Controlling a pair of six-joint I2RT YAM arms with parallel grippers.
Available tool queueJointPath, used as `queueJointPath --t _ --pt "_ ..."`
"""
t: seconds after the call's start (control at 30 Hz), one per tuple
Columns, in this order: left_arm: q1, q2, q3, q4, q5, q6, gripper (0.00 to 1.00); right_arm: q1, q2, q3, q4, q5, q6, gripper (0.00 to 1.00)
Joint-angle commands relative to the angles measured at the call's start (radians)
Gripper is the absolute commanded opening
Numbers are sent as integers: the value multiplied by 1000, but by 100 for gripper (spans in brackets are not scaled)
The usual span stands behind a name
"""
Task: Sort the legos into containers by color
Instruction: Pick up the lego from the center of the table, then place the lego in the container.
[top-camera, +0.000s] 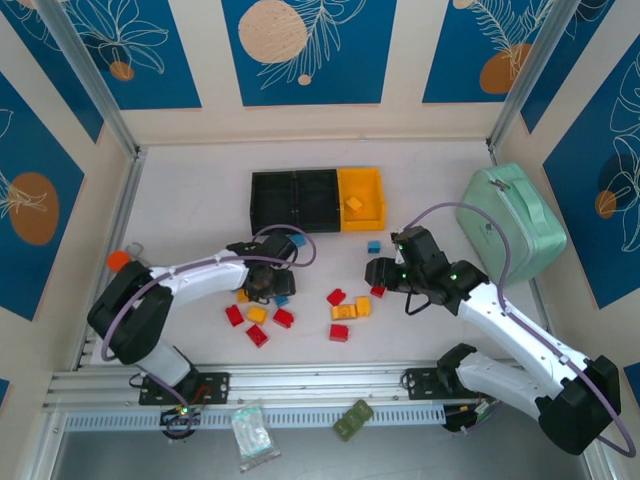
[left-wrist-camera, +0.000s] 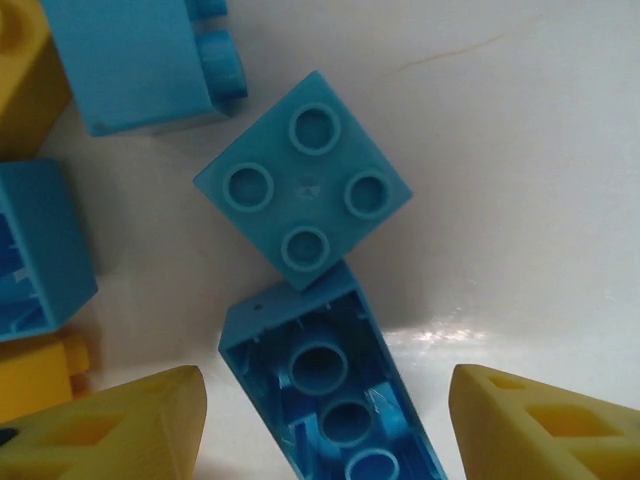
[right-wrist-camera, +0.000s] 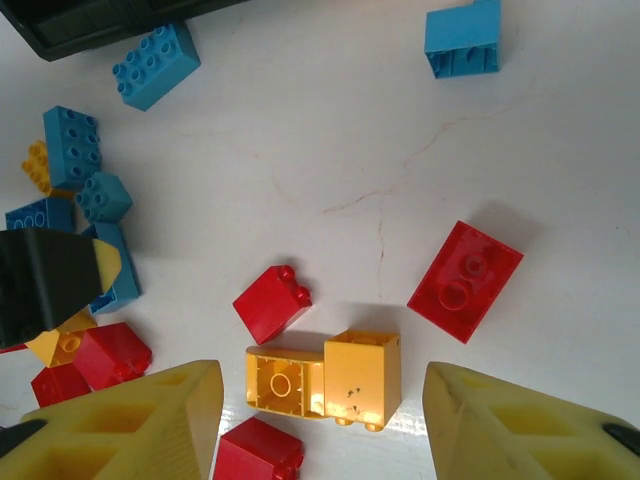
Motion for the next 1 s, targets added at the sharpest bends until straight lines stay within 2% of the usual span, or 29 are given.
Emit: queueJointPath --t 0.0,0.1,0.3,0.37,0.67,0.97 --pt "-16 30 27 13 -22 -26 59 8 -20 -14 3 -12 27 55" --pt "-18 49 36 21 -17 -22 51 11 -20 -25 12 -18 37 55" --pt "-18 41 58 5 -14 -9 28 30 -19 -35 32 -34 48 55" --pt "-17 20 60 1 -15 -5 25 39 -22 -38 43 -55 42 55" --pt "-18 -35 122 -37 -9 28 20 115 -52 -38 119 -126 7 54" --pt "-16 24 314 -99 -10 103 19 140 -80 -35 116 -117 14 54"
